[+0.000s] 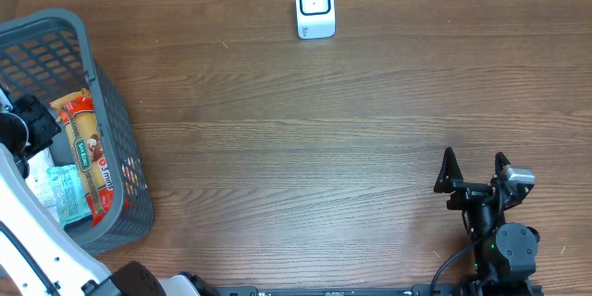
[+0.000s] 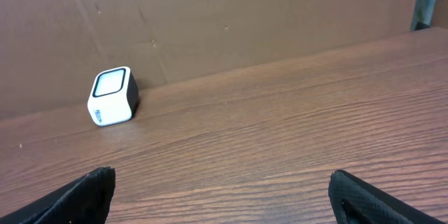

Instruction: Scan the item barcode

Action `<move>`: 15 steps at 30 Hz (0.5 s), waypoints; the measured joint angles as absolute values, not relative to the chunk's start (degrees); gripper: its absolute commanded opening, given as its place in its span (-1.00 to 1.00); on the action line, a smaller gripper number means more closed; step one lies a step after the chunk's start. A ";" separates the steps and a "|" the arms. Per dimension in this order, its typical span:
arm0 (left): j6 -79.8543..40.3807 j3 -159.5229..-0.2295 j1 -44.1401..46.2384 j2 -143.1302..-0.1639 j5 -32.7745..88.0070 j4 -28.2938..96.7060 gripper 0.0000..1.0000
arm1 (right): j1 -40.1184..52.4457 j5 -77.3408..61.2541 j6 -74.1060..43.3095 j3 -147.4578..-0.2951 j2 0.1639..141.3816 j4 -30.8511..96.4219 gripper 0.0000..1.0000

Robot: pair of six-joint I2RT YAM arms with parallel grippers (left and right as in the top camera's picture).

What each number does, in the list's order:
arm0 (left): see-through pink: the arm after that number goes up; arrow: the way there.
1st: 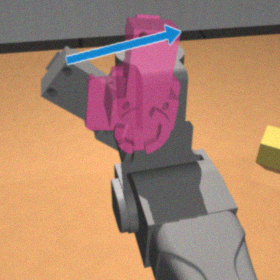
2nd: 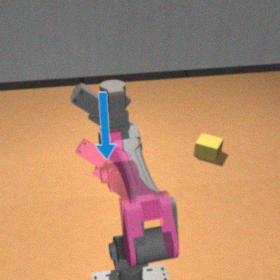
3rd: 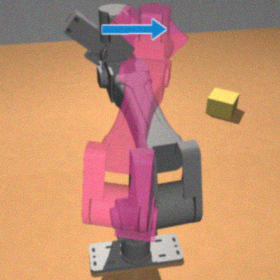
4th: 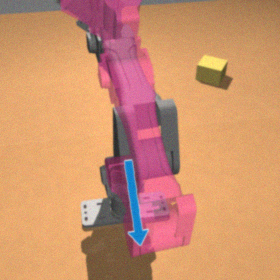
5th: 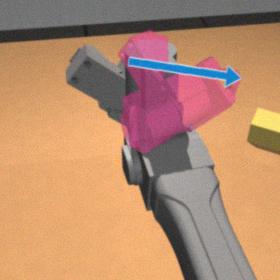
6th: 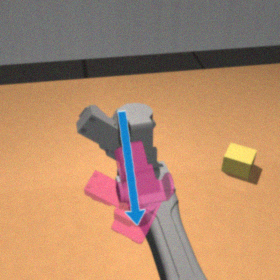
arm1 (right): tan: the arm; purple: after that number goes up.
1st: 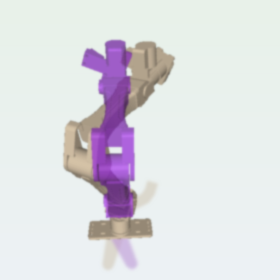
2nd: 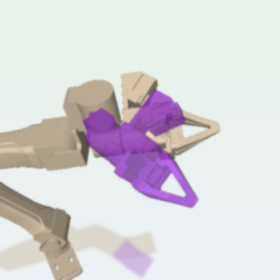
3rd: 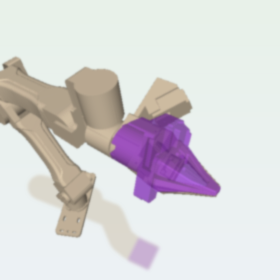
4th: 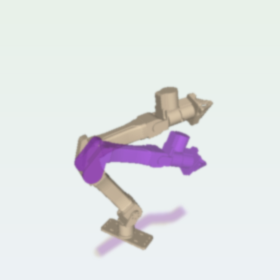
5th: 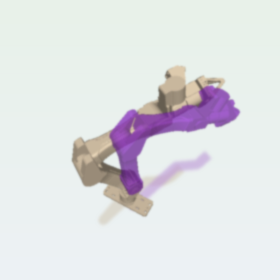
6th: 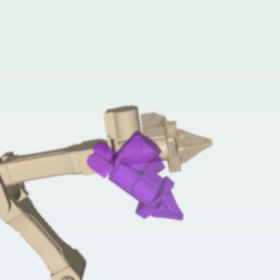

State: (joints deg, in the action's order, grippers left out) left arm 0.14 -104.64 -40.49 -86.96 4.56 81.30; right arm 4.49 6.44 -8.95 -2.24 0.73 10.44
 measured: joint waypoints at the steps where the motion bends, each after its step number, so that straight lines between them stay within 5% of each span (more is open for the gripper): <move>1: 0.14 -104.64 -40.51 -86.61 4.58 81.36 -0.92 | 4.49 6.44 -8.93 -2.24 0.73 10.44 1.00; 15: 0.14 -104.64 -40.51 -85.23 4.97 83.85 -0.92 | 4.49 6.44 -8.95 -2.24 0.73 10.44 1.00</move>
